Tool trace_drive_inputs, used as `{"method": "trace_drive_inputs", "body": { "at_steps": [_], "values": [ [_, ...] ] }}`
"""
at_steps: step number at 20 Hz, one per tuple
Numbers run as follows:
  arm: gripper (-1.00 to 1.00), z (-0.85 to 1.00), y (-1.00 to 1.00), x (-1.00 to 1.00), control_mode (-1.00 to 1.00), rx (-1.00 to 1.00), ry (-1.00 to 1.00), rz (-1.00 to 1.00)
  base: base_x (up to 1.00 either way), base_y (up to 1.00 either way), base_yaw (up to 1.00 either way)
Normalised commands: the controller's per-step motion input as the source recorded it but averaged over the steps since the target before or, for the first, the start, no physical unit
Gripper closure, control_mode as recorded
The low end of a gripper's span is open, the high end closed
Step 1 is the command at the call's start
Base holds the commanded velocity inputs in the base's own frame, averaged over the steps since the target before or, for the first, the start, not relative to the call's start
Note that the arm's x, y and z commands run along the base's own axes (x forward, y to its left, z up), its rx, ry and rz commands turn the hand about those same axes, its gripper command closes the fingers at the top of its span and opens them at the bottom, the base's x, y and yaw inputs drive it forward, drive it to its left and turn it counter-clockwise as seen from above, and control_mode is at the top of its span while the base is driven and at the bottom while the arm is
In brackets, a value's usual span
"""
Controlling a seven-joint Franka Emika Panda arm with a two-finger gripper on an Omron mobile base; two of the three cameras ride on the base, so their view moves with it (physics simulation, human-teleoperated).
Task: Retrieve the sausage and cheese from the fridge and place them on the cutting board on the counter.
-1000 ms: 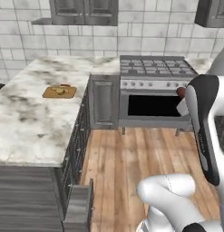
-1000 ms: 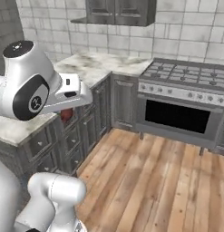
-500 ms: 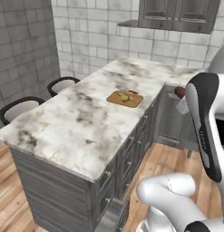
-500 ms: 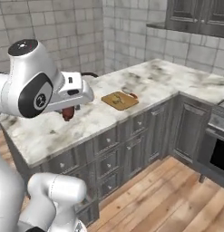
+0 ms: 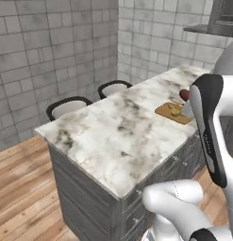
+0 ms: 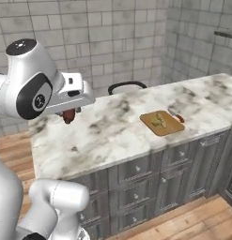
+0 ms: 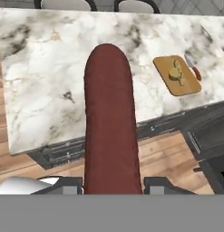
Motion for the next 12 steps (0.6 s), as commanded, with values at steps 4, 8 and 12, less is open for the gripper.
{"method": "trace_drive_inputs", "body": {
  "at_steps": [4, 8, 12],
  "values": [
    [1.00, 0.00, 0.00, 0.00, 1.00, 0.00, 0.00, 0.00, 0.38, -0.82, 0.63],
    [1.00, 0.00, 0.00, 0.00, 1.00, 0.00, 0.00, 0.00, 0.34, -0.82, 0.72],
    [1.00, 0.00, 0.00, 0.00, 1.00, 0.00, 0.00, 0.00, 0.22, -0.93, 0.62]
  ]
}}
